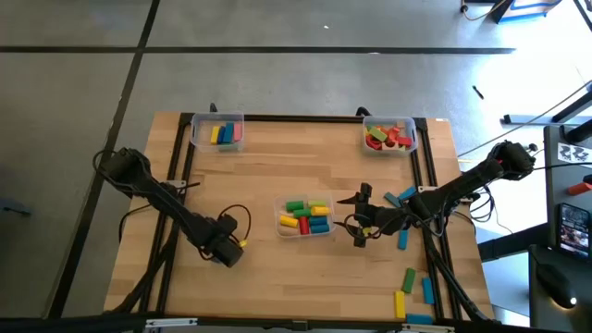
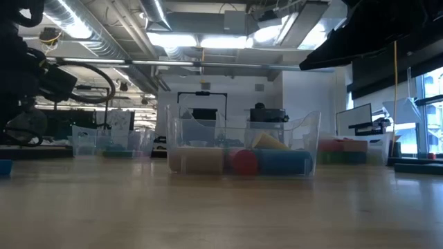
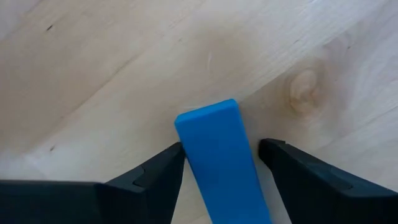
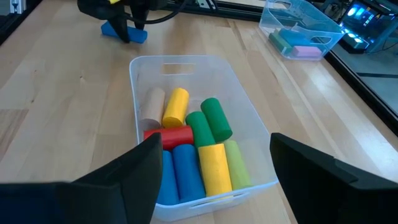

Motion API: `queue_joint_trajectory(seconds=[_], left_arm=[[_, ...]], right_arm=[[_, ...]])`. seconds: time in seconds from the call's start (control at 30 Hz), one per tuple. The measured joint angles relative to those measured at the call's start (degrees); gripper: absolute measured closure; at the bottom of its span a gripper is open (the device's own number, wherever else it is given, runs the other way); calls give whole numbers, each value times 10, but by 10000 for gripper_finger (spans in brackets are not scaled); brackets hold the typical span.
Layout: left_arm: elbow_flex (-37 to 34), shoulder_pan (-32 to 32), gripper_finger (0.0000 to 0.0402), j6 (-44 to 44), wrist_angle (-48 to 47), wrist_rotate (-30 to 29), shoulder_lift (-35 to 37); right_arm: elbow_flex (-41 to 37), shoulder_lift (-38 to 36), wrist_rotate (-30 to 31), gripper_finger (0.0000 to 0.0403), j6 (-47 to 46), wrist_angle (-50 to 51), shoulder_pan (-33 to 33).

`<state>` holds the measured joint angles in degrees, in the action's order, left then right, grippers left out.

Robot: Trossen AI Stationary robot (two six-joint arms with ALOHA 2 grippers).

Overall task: Sort blocks by size
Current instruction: Put the blue rectangular block into the top left transparent bin

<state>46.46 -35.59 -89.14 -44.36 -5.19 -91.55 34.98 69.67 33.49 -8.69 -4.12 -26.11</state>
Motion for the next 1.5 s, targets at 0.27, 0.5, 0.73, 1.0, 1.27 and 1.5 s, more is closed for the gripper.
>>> queue_joint_trajectory(seconds=[0.27, 0.5, 0.73, 1.0, 1.27, 1.5], left_arm=[[0, 0, 244, 9, -1, 0, 0], [0, 4, 273, 23, -2, 0, 0], [-1, 15, 261, 41, -7, 1, 26], [-1, 55, 263, 92, -37, -48, 113], [0, 150, 262, 209, -51, -186, 234], [0, 272, 259, 358, -37, -309, 320]], right_arm=[[0, 0, 0, 118, 0, 0, 0], [0, 0, 0, 118, 0, 0, 0], [0, 0, 0, 118, 0, 0, 0], [0, 0, 4, 118, 0, 0, 0], [0, 0, 10, 118, 1, -1, 0], [0, 0, 74, 118, 17, -24, 0]])
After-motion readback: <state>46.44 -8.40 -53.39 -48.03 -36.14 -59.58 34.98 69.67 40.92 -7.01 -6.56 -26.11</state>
